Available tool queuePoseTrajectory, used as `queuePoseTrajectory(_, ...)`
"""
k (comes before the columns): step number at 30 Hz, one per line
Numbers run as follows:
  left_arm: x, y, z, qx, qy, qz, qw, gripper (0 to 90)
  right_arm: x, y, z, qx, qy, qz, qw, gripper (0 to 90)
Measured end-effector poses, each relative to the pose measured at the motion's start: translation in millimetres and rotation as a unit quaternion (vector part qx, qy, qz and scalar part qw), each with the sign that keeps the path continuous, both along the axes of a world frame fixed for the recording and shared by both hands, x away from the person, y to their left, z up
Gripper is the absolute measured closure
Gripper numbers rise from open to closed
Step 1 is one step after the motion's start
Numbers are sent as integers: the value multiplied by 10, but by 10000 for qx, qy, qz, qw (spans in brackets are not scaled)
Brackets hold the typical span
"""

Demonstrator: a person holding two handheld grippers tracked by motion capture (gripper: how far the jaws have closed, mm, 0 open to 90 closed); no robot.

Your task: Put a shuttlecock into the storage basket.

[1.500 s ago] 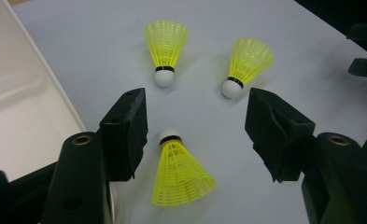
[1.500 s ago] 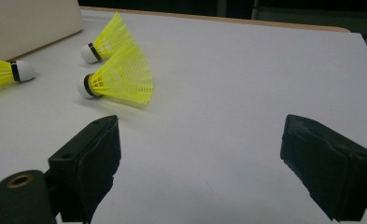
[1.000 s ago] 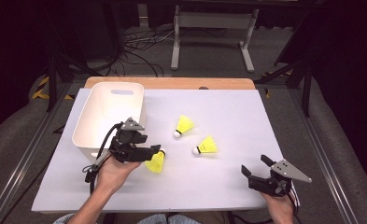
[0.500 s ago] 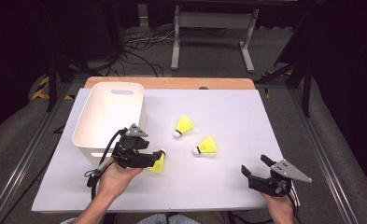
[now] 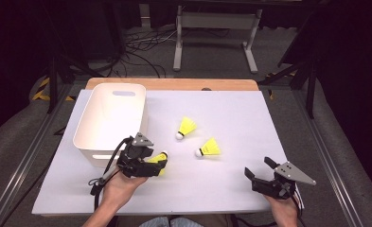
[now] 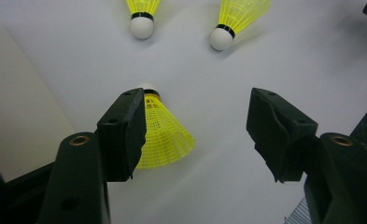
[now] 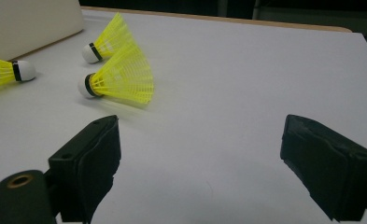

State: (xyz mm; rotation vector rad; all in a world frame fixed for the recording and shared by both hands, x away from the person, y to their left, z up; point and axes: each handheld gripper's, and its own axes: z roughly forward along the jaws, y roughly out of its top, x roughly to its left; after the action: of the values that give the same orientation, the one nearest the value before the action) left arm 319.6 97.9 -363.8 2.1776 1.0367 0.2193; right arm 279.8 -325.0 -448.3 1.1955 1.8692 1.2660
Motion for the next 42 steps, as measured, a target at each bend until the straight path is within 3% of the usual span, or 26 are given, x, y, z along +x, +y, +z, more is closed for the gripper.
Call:
queuePoseTrajectory(28, -132, -6, -342, 114, 345, 112, 9993, 383, -1, 1, 1, 5, -2, 22, 10000, 128)
queuePoseTrajectory(42, -100, -24, -459, 189, 489, 179, 9985, 386, 0, 4, 0, -3, -4, 33, 10000, 128)
